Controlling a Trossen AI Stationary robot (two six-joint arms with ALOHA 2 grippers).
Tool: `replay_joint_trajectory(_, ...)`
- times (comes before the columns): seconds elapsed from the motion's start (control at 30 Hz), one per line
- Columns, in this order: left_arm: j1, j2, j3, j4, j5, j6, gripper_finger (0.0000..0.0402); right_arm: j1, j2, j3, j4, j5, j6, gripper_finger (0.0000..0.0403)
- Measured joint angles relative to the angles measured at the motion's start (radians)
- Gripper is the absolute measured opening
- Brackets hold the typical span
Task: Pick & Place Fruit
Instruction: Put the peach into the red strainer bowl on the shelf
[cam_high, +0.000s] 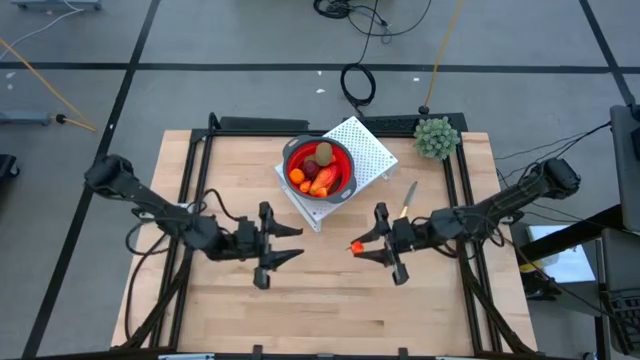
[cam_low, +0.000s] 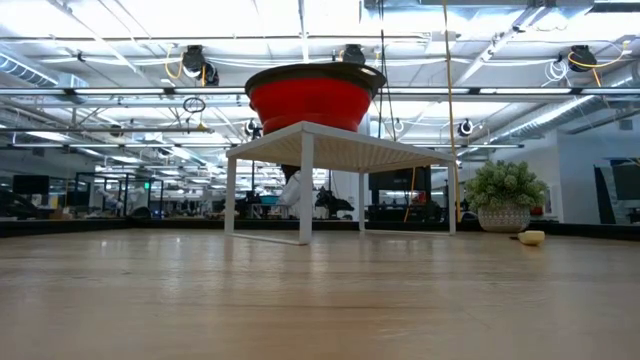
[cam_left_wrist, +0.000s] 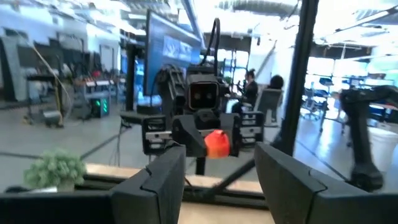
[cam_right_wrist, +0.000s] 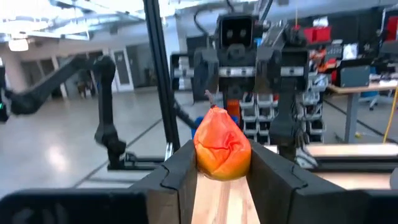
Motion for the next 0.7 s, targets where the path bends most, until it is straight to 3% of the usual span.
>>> replay_joint_trajectory(0.13,0.033,0.040,0.029,0.028,0.008,0.040,0.0190,-0.023,0.000,0.000,0.057,0.000,0.001,0.0115)
replay_joint_trajectory(0.33,0.091,0.112,0.143,0.012,0.101,0.119,0.0193,-0.061,0.000,0.000,0.103,-0.002,0.001,0.0115)
replay_joint_trajectory(0.7,0.167,0.225,0.365,-0.195,0.171,0.166,0.0198,-0.081,0.000,0.000,0.157,-0.003,-0.002,0.0115)
